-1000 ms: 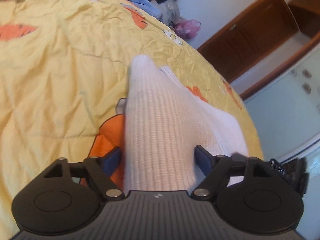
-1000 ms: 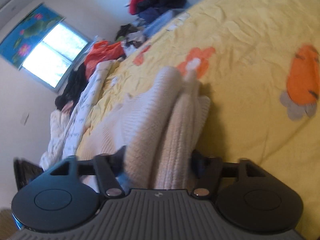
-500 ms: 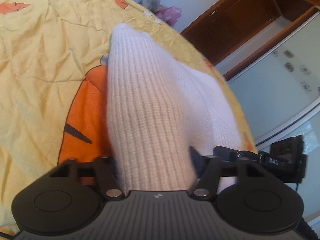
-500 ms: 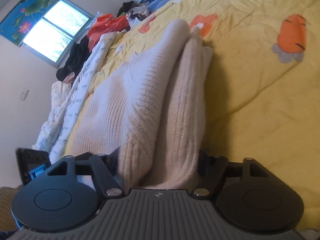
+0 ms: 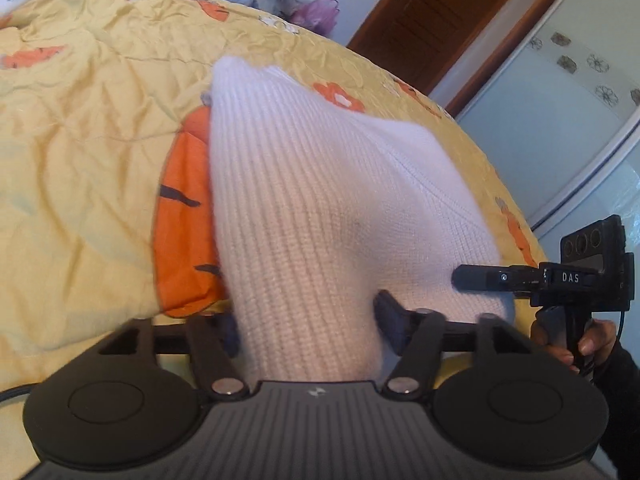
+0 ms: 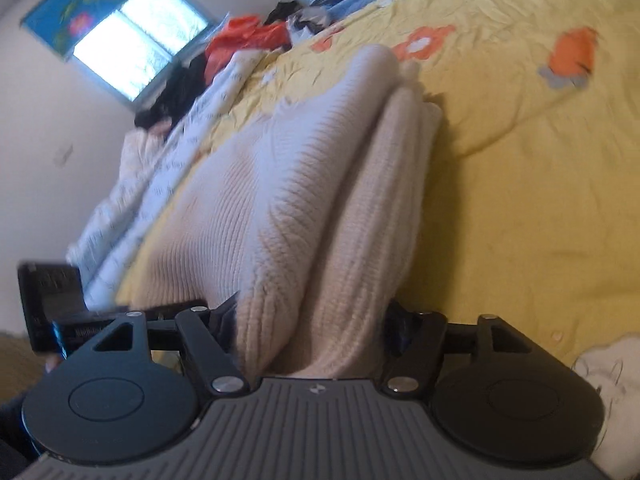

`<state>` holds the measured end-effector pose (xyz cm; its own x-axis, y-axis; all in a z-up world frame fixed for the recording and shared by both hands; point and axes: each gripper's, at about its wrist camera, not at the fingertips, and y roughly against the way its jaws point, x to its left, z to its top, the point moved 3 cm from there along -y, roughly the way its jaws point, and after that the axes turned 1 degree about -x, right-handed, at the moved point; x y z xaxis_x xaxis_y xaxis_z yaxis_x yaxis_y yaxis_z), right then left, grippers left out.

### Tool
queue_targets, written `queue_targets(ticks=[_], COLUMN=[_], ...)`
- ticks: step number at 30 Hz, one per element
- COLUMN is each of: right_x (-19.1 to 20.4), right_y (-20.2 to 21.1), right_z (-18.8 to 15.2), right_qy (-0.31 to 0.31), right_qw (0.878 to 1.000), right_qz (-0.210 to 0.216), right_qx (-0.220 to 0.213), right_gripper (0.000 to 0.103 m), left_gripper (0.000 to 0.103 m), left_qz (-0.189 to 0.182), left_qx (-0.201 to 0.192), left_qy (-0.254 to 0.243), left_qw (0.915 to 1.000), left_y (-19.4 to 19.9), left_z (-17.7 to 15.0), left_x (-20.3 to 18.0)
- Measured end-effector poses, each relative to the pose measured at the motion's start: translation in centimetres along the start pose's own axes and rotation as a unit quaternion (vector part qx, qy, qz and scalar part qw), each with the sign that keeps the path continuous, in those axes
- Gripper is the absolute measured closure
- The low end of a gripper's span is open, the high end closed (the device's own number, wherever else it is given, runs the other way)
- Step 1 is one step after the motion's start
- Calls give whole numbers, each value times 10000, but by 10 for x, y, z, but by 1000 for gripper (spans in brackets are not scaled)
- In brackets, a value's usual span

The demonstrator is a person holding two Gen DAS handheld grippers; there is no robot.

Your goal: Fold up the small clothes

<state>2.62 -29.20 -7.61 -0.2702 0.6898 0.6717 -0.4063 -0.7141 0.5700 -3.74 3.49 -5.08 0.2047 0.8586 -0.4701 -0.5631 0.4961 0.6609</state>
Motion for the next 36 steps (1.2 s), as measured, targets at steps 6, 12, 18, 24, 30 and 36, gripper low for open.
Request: queue_targets(ticks=[6, 12, 18, 24, 30, 36], right_x=[17, 63, 29, 19, 40, 71], right_y=[53, -4, -92, -103, -80, -49], right_z=[38, 104, 122, 121, 119, 92], right_qy=[135, 468, 400, 892, 768, 873], right_qw=[9883, 9883, 9872, 9817, 9779, 9792], right_qz=[-605, -264, -1355, -1474, -1694, -1405], right_qx=[-1395, -1430, -745, -814, -949, -1170], right_gripper=[29, 28, 47, 54, 45, 36], left_gripper=[20, 20, 18, 17, 17, 17], left_qz=[1390, 1449, 2113, 2179, 2191, 2195], left_qx=[-1557, -1411, -825, -947, -941, -970], left_qy=[-1287, -1571, -1800, -1677, -1738, -1731], left_qw=[9695, 9667, 9571, 9568, 9555, 9552], left_y=[62, -23, -94, -101, -98, -98], left_z=[47, 96, 89, 87, 88, 87], left_x=[-30, -70, -57, -55, -58, -56])
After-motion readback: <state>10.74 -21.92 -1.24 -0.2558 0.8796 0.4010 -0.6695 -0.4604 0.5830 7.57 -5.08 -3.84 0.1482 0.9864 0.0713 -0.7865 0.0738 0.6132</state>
